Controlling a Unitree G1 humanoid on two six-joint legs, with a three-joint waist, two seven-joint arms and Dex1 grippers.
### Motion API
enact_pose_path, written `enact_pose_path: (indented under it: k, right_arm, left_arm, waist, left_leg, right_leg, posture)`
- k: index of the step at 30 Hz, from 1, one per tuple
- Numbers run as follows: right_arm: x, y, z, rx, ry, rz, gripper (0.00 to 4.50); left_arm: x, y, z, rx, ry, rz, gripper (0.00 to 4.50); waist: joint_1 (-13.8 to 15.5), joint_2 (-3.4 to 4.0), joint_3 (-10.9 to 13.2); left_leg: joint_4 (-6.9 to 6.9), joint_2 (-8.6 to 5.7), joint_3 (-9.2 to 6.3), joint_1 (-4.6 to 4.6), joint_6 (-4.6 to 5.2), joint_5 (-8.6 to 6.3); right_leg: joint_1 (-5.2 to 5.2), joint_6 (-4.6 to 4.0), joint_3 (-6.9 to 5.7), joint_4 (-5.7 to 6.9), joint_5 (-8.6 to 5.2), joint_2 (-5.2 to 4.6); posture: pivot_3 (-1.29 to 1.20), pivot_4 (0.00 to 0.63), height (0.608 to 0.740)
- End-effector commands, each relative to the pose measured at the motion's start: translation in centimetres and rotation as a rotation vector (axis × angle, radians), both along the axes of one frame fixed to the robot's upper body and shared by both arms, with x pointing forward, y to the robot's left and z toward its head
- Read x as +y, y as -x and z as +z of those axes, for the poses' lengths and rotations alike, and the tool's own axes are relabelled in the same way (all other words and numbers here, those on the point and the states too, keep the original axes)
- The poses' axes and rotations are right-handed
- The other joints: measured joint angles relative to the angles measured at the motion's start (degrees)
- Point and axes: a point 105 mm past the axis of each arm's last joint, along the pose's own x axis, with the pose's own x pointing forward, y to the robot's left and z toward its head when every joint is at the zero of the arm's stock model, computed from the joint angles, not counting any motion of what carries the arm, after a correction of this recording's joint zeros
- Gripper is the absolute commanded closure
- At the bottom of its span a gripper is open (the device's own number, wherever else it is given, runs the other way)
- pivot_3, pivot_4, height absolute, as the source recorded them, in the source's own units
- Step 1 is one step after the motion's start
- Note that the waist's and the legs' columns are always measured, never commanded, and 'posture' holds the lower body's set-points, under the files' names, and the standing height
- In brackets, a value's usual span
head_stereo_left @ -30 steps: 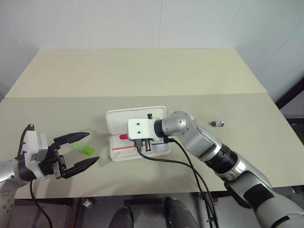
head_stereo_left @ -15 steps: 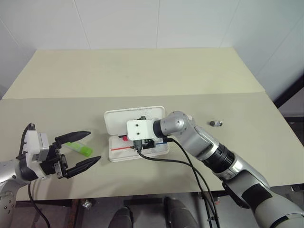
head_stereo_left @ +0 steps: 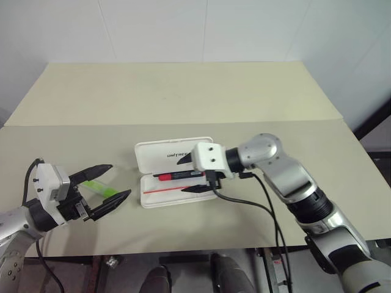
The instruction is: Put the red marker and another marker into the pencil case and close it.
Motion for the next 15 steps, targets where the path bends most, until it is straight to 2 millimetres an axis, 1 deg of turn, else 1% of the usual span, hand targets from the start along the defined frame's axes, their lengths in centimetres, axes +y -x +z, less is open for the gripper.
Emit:
enact_pose_path:
  k: [1,7,9,11,12,14,15]
  right_arm:
    - [-1.4,-0.1,1.8,-0.015,-0.140,0.037,0.03]
    - [-4.6,-1.1,2.6,0.032,-0.295,0.064,0.03]
    - [-5.7,-1.4,2.2,0.039,-0.293,0.070,0.03]
    - [-6.6,-2.0,1.5,0.032,-0.266,0.057,0.03]
    - [-6.9,-2.3,1.3,0.026,-0.256,0.047,0.03]
    - [-7.0,-2.7,1.2,0.017,-0.252,0.036,0.03]
    - [-7.0,-2.9,1.3,0.015,-0.258,0.034,0.03]
  left_arm:
    - [0.6,0.0,1.0,-0.034,0.015,0.120,0.00]
    - [0.5,-0.8,1.2,-0.045,0.129,0.304,0.00]
    - [0.2,-0.9,1.2,-0.041,0.159,0.343,0.00]
    - [0.4,-0.9,0.9,-0.015,0.176,0.386,0.00]
    - [0.3,-0.8,1.0,-0.013,0.170,0.379,0.00]
    - [-0.3,-0.3,1.6,-0.058,0.108,0.292,0.00]
    - [-0.5,0.0,1.6,-0.061,0.060,0.244,0.00]
  waist:
    - [0.0,0.00,0.0]
    - [0.1,-0.01,0.0]
    - [0.1,-0.01,0.0]
    - [0.1,-0.02,0.0]
    - [0.1,-0.02,0.0]
    - [-0.1,-0.02,0.0]
    - [-0.1,-0.01,0.0]
  left_leg:
    - [0.00,0.02,0.01,0.01,0.00,0.00]
    - [0.06,0.12,0.01,0.05,-0.01,-0.01]
    - [0.09,0.13,0.01,0.08,-0.01,-0.01]
    - [0.10,0.13,0.01,0.12,-0.01,-0.01]
    - [0.10,0.13,0.01,0.14,-0.01,-0.01]
    - [0.10,0.14,0.02,0.17,-0.01,-0.01]
    - [0.10,0.17,0.05,0.17,-0.02,-0.01]
  right_leg:
    - [0.00,0.03,0.02,0.01,0.02,0.04]
    - [0.04,0.13,0.06,0.06,0.08,0.21]
    - [0.09,0.16,0.08,0.05,0.10,0.22]
    - [0.13,0.29,0.09,0.06,0.17,0.23]
    - [0.14,0.29,0.10,0.06,0.17,0.23]
    - [0.13,0.28,0.12,0.07,0.17,0.29]
    - [0.11,0.20,0.14,0.06,0.14,0.34]
  posture:
    - [0.00,0.150,0.740]
    - [0.00,0.150,0.740]
    - [0.00,0.150,0.740]
    - [0.00,0.150,0.740]
    - [0.00,0.150,0.740]
    - [0.00,0.150,0.740]
    - [0.00,0.150,0.740]
